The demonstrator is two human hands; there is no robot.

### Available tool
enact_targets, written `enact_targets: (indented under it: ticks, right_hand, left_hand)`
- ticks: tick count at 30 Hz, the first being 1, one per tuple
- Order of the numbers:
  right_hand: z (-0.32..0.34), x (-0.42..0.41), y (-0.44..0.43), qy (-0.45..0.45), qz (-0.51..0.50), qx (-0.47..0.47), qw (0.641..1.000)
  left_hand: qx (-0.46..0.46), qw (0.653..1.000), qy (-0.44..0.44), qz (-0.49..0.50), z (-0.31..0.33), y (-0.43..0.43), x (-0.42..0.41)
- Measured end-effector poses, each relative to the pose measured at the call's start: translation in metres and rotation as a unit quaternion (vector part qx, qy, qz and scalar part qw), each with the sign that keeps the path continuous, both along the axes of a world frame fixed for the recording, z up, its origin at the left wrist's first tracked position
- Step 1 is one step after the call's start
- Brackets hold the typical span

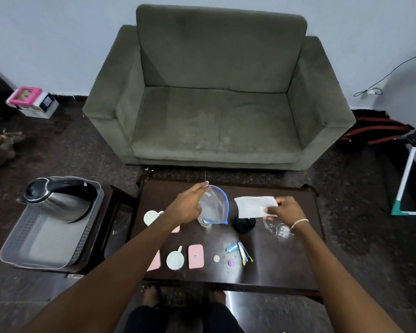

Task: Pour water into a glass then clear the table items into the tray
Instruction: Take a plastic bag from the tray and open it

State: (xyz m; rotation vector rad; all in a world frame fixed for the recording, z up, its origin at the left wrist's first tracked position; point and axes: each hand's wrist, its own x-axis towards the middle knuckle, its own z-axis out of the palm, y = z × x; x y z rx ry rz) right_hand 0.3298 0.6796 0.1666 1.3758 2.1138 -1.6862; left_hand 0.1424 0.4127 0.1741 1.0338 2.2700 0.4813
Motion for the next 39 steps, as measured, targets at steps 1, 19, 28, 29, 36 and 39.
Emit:
enact_targets:
  ticks: [1,19,28,29,36,39]
  right_hand:
    - [-0.015,0.004,0.002,-0.013,-0.007,0.004,1.000]
    - [-0.123,-0.013,-0.016,-0.149,0.014,0.161,0.975]
    - [-0.126,-0.015,-0.036,-0.198,0.055,0.224,0.953]
    - [-0.121,-0.014,-0.041,-0.181,0.052,0.255,0.948]
    - [-0.065,-0.024,-0.101,0.271,0.178,0.276,0.905]
    - [-0.059,-0.039,-0.113,0.158,0.344,0.380,0.844]
  left_hand:
    - [0.000,1.000,-0.001,0.001,-0.010,0.001,0.003]
    - [0.079,0.996,-0.004,0.051,-0.079,-0.015,0.019]
    - [0.118,0.990,-0.010,0.082,-0.086,-0.017,0.014]
    - [0.121,0.989,-0.013,0.089,-0.086,-0.017,0.015]
    - [0.141,0.982,-0.015,0.124,-0.077,-0.021,0.006]
    - [0.167,0.976,-0.018,0.138,-0.069,-0.025,0.001]
